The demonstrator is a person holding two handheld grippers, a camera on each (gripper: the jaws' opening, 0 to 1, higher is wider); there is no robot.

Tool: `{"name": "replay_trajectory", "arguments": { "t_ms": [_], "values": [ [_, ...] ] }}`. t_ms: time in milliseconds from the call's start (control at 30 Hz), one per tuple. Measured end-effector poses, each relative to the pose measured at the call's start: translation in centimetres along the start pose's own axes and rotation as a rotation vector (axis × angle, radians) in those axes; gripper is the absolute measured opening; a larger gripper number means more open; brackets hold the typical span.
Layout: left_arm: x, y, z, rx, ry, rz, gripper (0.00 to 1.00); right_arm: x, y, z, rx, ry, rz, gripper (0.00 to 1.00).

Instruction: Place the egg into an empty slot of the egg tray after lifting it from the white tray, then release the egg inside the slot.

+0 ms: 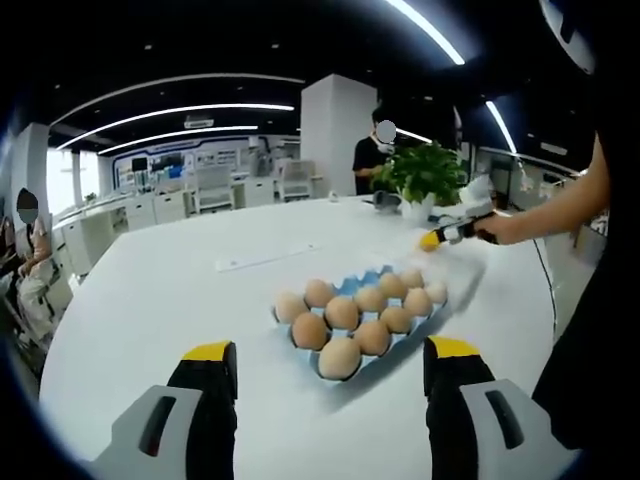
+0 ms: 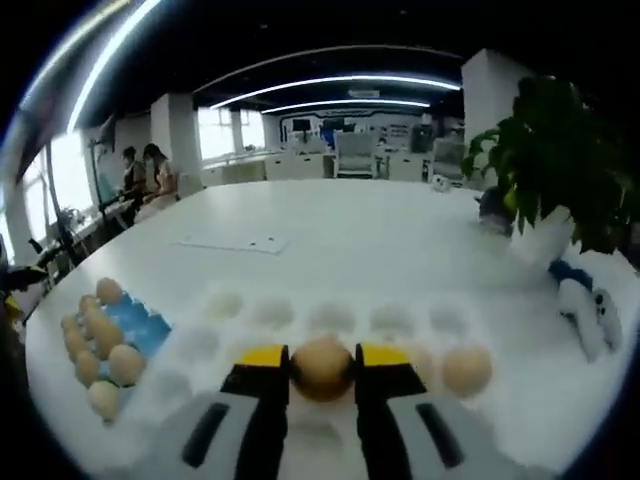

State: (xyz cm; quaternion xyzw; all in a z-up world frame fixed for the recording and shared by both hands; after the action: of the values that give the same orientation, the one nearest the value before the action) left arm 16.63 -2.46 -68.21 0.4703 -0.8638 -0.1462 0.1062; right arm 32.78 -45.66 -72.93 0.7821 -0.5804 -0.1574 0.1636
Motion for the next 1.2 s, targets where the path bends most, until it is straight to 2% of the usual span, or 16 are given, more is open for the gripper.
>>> {"name": "replay_trajectory", "arguments": {
  "t_ms": [133, 400, 633, 833, 1200],
  "values": [
    [0.1, -0.2, 0.0, -0.001, -0.003, 0.005, 0.77, 0.2, 0.7, -0.5, 0.037, -0.039, -0.008, 0.25],
    [0.0, -0.3, 0.0, -0.001, 0.000, 0.007, 0.77, -0.7, 1.6, -1.4, 0.072, -0.041, -0.026, 0.25],
    [0.0, -0.3, 0.1, 0.001, -0.003, 0.007, 0.77, -3.4, 1.6, -2.6, 0.118, -0.066, -0.098, 0.25],
    [-0.1, -0.2, 0.0, 0.004, -0.005, 0.002, 0.77, -7.0, 1.0, -3.6, 0.146, -0.063, -0.196, 0.25],
    [0.0, -0.1, 0.1, 0.001, -0.006, 0.001, 0.77, -11.9, -0.7, -3.7, 0.143, -0.082, -0.320, 0.25]
  ]
}}
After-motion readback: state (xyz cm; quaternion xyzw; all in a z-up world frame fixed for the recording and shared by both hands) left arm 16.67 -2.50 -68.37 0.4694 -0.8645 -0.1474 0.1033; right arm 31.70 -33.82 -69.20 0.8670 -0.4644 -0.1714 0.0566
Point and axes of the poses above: the point that each gripper's makers call its tool centre point, and the gripper's own axes: y roughly backward along the fingers, x roughly to its right, z roughly out of its underside, the point moved 6 cm from there along y, roughly backward along the fingers, and after that the axes turned 1 degree about x, right-handed, at the moved point
